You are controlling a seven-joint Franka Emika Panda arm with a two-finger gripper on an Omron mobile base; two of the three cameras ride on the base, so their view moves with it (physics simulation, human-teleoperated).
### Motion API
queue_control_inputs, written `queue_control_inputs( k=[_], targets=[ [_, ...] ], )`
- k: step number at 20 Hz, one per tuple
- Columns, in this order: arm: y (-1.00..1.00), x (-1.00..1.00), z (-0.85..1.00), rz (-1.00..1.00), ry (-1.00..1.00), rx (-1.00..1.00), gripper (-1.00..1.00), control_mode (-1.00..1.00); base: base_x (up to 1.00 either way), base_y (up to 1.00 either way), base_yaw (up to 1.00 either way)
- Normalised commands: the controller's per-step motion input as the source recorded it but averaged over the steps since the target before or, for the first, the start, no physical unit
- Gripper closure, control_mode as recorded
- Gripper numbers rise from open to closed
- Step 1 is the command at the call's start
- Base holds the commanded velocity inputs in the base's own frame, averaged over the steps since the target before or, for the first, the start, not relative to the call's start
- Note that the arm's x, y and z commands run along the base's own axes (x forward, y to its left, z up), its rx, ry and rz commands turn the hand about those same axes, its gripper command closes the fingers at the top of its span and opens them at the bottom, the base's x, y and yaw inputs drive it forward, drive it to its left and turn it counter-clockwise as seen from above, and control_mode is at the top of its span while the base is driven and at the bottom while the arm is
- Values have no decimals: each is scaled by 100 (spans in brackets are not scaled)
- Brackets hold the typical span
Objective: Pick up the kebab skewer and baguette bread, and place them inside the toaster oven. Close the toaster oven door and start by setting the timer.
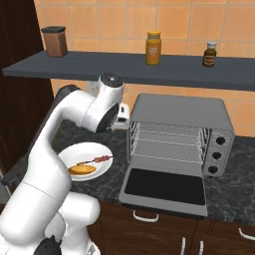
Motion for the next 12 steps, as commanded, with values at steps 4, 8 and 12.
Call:
queue_control_inputs(
  k=[4, 8, 12],
  targets=[
    [-100, -26, -17, 49, -19, 19, -100, -100, 0, 0, 0],
    [-100, 0, -51, 45, -19, 10, -100, -100, 0, 0, 0],
    [-88, 0, -57, 28, -18, 9, -100, -100, 0, 0, 0]
  ],
)
